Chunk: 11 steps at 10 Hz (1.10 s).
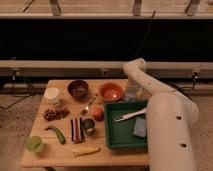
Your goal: Place towel in tray
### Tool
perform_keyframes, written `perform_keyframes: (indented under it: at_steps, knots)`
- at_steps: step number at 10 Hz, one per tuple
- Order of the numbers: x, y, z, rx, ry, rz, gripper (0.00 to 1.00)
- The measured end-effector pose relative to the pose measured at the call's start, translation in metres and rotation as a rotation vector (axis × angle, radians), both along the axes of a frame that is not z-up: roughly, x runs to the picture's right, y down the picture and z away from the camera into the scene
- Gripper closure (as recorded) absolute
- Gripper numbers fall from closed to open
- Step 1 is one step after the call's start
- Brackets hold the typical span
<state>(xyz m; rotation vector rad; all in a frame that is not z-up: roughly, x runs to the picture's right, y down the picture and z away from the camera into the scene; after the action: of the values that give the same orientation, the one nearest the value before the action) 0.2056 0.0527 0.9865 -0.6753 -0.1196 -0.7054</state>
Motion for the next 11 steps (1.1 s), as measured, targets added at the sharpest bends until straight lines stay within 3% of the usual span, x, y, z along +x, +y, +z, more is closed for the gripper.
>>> perform_keyframes:
  at_steps: [2, 4, 6, 11]
  knots:
    - [0.0, 0.0, -0.002, -0.004, 0.0, -0.001, 1.0]
    - [-0.002, -0.001, -0.005, -0.006, -0.012, 0.003, 1.0]
    - [-0.006, -0.015, -0.021, 0.006, -0.055, 0.012, 1.0]
    - [-0.026, -0.087, -0.114, 0.036, -0.222, 0.015, 1.0]
